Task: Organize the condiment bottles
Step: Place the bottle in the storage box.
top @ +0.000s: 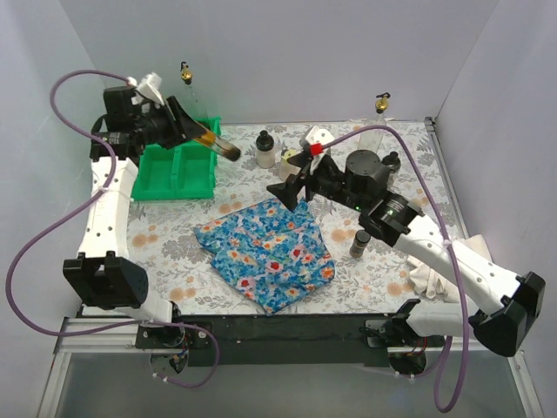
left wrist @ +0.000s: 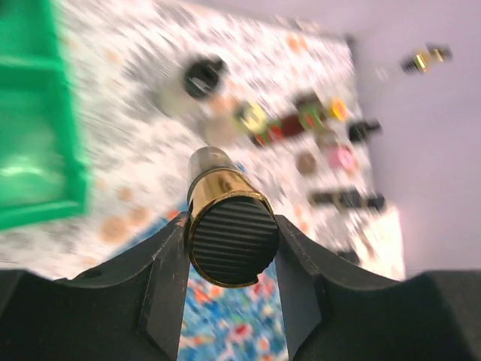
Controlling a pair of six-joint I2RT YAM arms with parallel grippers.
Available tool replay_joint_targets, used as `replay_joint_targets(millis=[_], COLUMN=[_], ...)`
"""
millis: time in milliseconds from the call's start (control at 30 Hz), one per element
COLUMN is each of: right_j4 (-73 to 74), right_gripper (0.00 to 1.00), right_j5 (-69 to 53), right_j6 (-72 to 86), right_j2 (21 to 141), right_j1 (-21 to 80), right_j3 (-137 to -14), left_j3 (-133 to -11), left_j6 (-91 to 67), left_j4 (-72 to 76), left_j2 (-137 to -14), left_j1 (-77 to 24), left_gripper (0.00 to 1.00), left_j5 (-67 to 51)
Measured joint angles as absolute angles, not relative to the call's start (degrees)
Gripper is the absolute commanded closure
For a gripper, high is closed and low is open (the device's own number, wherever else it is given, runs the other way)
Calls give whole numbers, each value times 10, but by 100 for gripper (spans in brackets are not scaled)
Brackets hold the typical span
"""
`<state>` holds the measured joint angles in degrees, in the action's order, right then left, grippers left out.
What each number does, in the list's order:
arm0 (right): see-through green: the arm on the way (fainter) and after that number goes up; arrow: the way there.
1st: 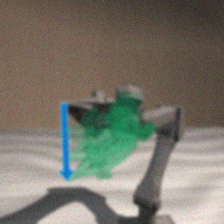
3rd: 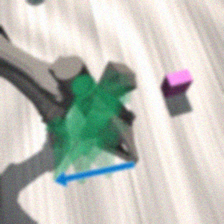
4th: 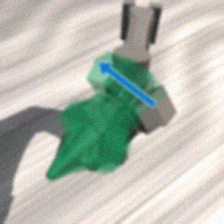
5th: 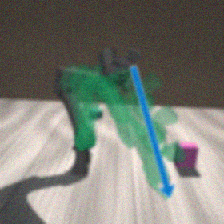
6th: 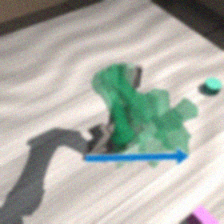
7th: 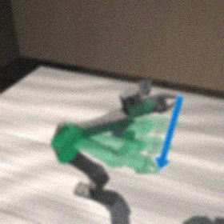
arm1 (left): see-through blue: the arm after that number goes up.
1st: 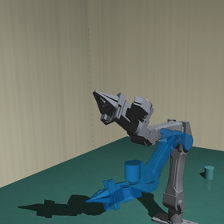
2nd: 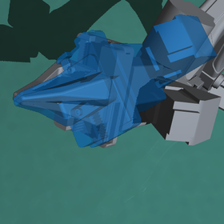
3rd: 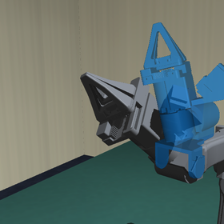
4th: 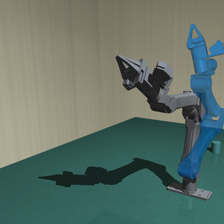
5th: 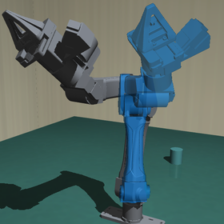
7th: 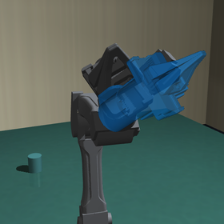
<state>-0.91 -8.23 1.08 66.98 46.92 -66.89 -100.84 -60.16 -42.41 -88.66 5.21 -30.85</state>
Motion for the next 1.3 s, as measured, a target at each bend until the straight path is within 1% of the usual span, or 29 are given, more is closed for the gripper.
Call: replay_joint_targets(millis=[100, 200, 367, 500, 633, 700, 733, 800, 833, 867, 900, 967, 1000, 1067, 1100, 1133, 1267, 1300], right_j4=[-27, -30, -30, -32, -37, -41, -44, -47, -49, -50, -55, -66, -72, -83, -89, -93, -117, -122], right_gripper=[7, 6, 6, 6, 8, 11, 18, 29, 44, 51, 65, 79, 98, 99, 99, 99, 99, 99], right_j5=[-88, -90, -91, -83, -85, -83, -78, -71, -65, -58, -46, -29, -17, -5, 0, 5, 21, 24], right_j6=[-55, -116, -199, -235, -258, -267, -273, -280, -282, -284, -287, -282, -273, -259, -253, -248, -226, -220], right_j2=[714, 743, 768, 772, 791, 806, 813, 823, 827, 832, 835, 838, 839, 839, 840, 841, 851, 853], right_j1=[494, 517, 548, 552, 552, 552, 553, 554, 553, 554, 554, 555, 555, 556, 558, 560, 566, 567], right_j3=[-681, -682, -682, -683, -689, -693, -693, -696, -698, -702, -705, -707, -707, -707, -707, -707, -707, -707], left_j3=[-941, -896, -854, -835, -832, -832, -832, -830, -829, -829, -828, -828, -828, -828, -828, -828, -825, -821], left_j6=[-611, -619, -620, -620, -620, -621, -620, -621, -622, -624, -627, -631, -635, -645, -650, -656, -680, -686], left_j4=[-428, -426, -418, -415, -411, -407, -405, -404, -405, -403, -402, -397, -392, -376, -368, -361, -339, -332], left_j2=[-844, -814, -779, -762, -761, -761, -761, -761, -761, -761, -761, -761, -761, -761, -760, -760, -758, -756], left_j1=[-10, -38, -41, -42, -45, -48, -49, -51, -51, -51, -51, -51, -50, -50, -50, -49, -46, -45], left_gripper=[100, 100, 100, 100, 100, 100, 100, 100, 100, 100, 100, 100, 99, 97, 89, 84, 78, 75], left_j5=[-366, -414, -467, -494, -517, -528, -531, -533, -534, -535, -535, -536, -536, -535, -535, -533, -521, -518])
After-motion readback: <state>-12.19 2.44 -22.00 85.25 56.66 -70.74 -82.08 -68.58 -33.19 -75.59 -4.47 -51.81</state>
